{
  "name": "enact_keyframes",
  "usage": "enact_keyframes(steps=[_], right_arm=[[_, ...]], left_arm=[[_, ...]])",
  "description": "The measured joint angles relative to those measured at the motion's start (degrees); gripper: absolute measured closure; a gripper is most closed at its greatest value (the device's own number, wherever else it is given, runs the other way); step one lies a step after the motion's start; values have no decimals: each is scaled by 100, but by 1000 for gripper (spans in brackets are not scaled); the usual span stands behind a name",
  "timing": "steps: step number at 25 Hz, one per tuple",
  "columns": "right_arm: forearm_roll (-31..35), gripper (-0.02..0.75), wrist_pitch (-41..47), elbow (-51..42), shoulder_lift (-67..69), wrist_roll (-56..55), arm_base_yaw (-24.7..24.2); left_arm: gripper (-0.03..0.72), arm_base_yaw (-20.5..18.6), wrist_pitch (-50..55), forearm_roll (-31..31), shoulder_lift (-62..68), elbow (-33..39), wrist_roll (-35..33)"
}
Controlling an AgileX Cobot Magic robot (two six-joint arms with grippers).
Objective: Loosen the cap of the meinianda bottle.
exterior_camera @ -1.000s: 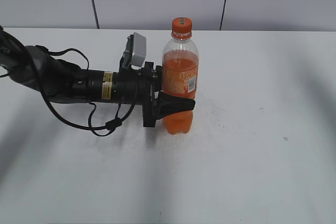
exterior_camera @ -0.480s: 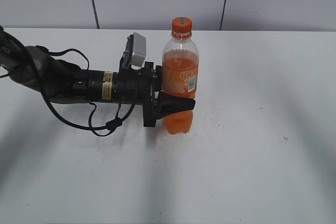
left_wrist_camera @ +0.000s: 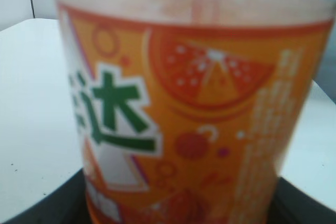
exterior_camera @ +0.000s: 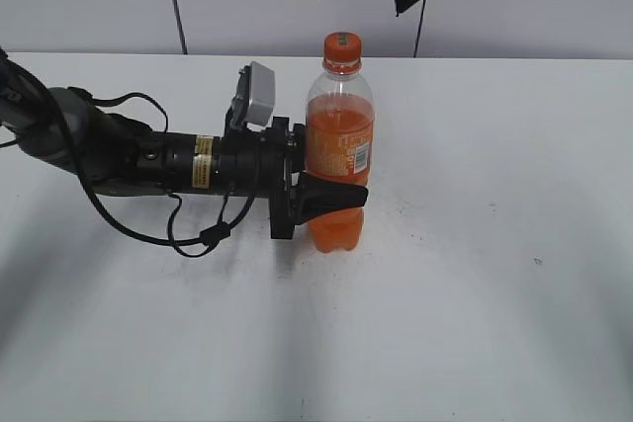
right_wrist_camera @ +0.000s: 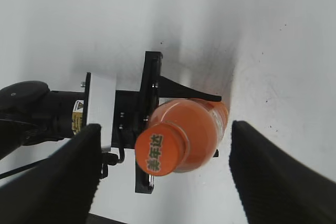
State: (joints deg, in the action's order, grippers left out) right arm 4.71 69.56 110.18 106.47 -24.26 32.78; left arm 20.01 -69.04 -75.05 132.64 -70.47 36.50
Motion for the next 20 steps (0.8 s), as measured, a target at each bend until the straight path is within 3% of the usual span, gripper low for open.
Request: enact_keyframes(steps=[16, 20], right_arm=[[128, 176, 24, -90, 261, -112, 137], [145, 215, 24, -130, 290, -112, 161]], left_arm=[[273, 0, 0, 0, 0, 0, 0], [273, 0, 0, 7, 0, 0, 0]])
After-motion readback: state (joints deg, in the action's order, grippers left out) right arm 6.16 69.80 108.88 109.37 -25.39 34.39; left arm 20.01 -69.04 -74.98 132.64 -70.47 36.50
